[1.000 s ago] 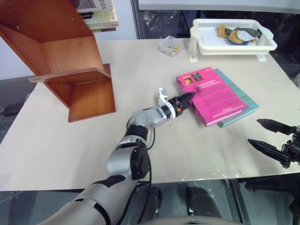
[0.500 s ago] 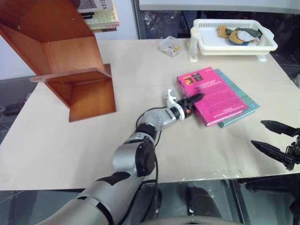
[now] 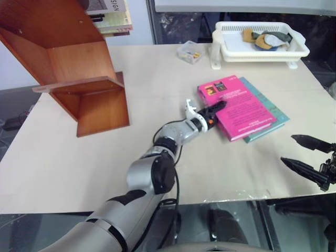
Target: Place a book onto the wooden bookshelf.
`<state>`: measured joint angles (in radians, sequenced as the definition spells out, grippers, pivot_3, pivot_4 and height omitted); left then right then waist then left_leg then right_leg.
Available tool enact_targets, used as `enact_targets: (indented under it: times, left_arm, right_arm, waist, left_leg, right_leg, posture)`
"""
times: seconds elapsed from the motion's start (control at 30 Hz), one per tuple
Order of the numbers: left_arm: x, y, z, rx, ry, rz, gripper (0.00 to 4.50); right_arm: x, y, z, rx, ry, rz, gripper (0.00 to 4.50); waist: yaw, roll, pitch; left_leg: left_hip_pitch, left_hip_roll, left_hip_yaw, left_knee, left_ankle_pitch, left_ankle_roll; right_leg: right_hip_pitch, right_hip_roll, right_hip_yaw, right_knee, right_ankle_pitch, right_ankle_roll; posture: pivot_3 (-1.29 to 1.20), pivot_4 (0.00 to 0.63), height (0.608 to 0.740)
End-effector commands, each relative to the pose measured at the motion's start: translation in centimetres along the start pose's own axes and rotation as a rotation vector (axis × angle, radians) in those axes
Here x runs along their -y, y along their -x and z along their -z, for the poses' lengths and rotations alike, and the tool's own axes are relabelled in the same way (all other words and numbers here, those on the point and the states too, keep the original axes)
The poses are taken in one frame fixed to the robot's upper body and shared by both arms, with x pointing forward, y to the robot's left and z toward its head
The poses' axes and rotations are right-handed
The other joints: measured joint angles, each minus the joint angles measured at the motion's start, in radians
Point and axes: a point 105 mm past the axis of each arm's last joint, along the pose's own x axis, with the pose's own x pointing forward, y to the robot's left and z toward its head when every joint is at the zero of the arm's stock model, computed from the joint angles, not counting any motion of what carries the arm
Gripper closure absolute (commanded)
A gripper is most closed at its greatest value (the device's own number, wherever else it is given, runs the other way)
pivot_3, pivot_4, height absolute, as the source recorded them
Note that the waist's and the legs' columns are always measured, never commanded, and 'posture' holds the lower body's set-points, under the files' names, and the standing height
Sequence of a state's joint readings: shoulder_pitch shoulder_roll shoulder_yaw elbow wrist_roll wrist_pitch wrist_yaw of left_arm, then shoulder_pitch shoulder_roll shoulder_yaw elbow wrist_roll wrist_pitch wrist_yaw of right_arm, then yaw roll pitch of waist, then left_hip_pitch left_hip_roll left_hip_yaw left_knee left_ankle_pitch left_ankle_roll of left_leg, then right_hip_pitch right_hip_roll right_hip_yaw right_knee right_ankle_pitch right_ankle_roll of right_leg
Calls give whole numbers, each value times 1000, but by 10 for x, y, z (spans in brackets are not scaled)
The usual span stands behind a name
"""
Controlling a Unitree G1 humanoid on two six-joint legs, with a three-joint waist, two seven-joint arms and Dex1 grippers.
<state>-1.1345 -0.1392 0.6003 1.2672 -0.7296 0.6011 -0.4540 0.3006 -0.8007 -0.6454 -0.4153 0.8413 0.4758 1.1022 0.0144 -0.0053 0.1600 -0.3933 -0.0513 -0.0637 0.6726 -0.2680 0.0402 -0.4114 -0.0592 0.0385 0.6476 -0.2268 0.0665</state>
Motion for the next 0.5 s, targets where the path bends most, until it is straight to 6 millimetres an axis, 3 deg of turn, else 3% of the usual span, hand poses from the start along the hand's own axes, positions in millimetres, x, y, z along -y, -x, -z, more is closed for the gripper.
enact_targets:
  times: [0.03, 0.4, 0.5]
  left_arm:
    - [-5, 0, 0, 12, 12, -24, 1270]
    - [-6, 7, -16, 57, -23, -30, 1270]
    - [-2, 6, -18, 63, -41, -19, 1958]
  right_arm:
    - [-2, 3, -12, 5, 60, 7, 0]
    - [-4, 3, -8, 6, 56, 18, 0]
    - [-3, 1, -8, 7, 55, 15, 0]
  waist:
    - [-1, 0, 0]
    - [-4, 0, 0]
    - [-5, 0, 0]
  left_leg:
    - [0, 0, 0, 0, 0, 0]
    - [2, 1, 2, 0, 0, 0]
    - [2, 1, 2, 0, 0, 0]
  right_leg:
    - [0, 0, 0, 0, 0, 0]
    - [0, 2, 2, 2, 0, 0]
    - [0, 2, 3, 3, 0, 0]
  posture:
    - [0, 150, 740]
    - [0, 150, 740]
    - [0, 150, 740]
